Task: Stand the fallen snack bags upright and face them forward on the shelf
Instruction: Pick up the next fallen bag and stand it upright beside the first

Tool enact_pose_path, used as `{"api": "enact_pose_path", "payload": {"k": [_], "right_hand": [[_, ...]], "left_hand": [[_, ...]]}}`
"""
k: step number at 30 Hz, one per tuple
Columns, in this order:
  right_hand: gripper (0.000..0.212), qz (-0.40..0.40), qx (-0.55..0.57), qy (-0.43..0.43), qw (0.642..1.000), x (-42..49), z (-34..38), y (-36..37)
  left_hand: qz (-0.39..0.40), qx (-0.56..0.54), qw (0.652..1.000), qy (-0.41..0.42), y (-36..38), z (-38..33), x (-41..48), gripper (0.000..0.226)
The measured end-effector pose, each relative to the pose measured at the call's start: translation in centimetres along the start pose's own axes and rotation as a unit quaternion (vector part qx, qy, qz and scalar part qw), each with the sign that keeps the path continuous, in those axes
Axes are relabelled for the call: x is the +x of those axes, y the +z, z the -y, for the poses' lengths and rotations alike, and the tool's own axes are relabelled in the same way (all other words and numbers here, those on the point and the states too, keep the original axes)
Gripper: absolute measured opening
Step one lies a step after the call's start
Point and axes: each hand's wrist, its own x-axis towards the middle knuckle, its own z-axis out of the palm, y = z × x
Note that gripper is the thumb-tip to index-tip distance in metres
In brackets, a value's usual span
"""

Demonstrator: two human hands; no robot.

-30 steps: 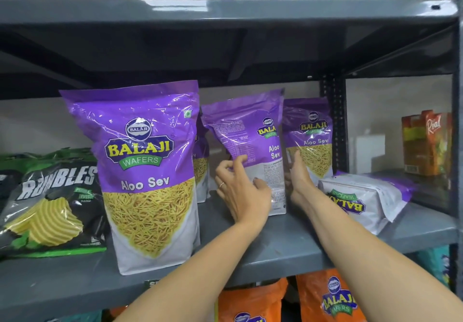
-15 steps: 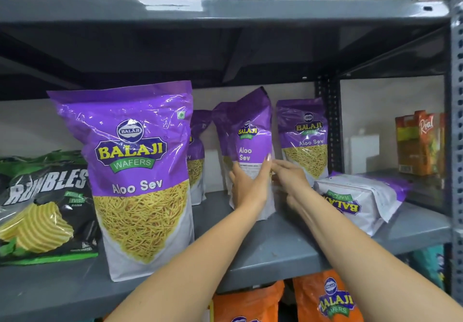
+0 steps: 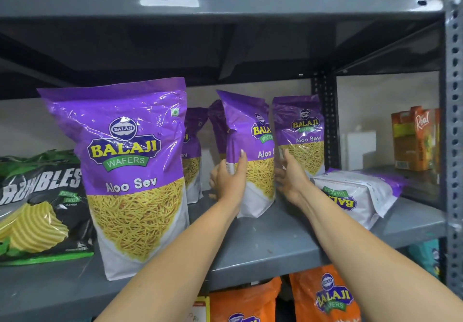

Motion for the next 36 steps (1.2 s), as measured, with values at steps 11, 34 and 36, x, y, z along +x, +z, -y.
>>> {"api": "enact_pose_path", "payload": {"k": [11, 34, 36], "right_hand": [[0.025, 0.004, -0.111, -0.066, 0.992, -0.3, -1.0, 0.0], [0.035, 0.008, -0.133, -0.049, 0.990, -3.2, -0.7, 0.7], [0.036, 0.010, -0.142, -0.056, 0.988, -4.0, -0.8, 0.5]], "left_hand": [[-0.071, -0.062, 0.995, -0.036, -1.1, -0.3, 1.5, 0.055], [-0.018, -0.040, 0.997, -0.067, -2.5, -1.3, -1.9, 0.072], [-0.020, -0.036, 0.997, -0.064, -2.9, -1.3, -2.7, 0.071]]}}
